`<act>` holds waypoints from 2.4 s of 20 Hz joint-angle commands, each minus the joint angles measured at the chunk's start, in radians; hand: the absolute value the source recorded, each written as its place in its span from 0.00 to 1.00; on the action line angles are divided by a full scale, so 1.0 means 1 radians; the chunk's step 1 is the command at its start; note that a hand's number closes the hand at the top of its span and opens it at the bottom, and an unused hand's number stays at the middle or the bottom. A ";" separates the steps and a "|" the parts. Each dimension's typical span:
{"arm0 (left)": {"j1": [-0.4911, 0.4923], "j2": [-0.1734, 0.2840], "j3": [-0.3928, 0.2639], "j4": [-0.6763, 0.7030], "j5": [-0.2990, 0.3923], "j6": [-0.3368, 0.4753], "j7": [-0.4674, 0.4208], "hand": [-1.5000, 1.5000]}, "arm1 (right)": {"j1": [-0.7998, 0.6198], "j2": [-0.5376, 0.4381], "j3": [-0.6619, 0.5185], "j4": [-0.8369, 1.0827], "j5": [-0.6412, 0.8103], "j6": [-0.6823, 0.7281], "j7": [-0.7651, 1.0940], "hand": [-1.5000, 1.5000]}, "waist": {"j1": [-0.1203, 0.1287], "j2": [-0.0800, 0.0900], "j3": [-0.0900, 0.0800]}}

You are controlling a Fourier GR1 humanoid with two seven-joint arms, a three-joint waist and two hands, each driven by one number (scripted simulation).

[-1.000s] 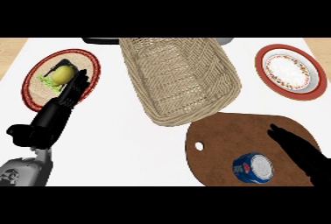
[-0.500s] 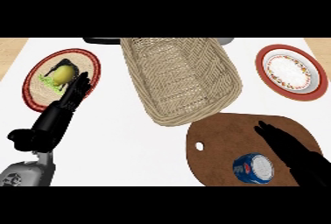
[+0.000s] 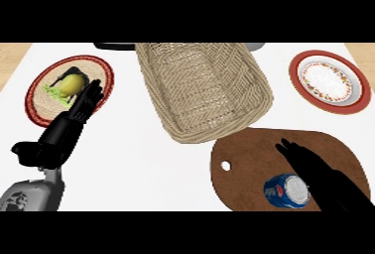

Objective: Pick the can from the cutting board and place it in the basket

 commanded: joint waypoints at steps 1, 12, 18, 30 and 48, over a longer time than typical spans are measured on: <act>-0.029 -0.018 0.007 0.097 -0.033 -0.018 -0.078 0.50 | -0.073 0.043 0.019 0.057 0.029 0.037 0.052 0.00 | 0.001 0.001 0.000; -0.046 -0.023 0.042 0.013 -0.037 -0.039 0.030 0.50 | -0.045 0.005 -0.057 0.190 0.018 0.038 -0.097 0.00 | 0.000 0.000 0.000; 0.028 -0.033 0.049 -0.014 -0.034 -0.060 -0.012 0.50 | -0.025 0.003 0.030 0.236 0.105 0.027 -0.123 1.00 | 0.002 0.000 0.000; -0.028 -0.029 0.059 0.014 -0.037 -0.081 0.002 0.50 | -0.097 0.090 0.417 0.195 0.371 -0.020 -0.107 1.00 | 0.021 0.000 -0.002; 0.001 -0.054 0.057 0.008 -0.061 -0.052 -0.009 0.50 | -0.146 0.290 0.835 0.180 0.087 -0.366 0.041 1.00 | 0.005 -0.002 0.001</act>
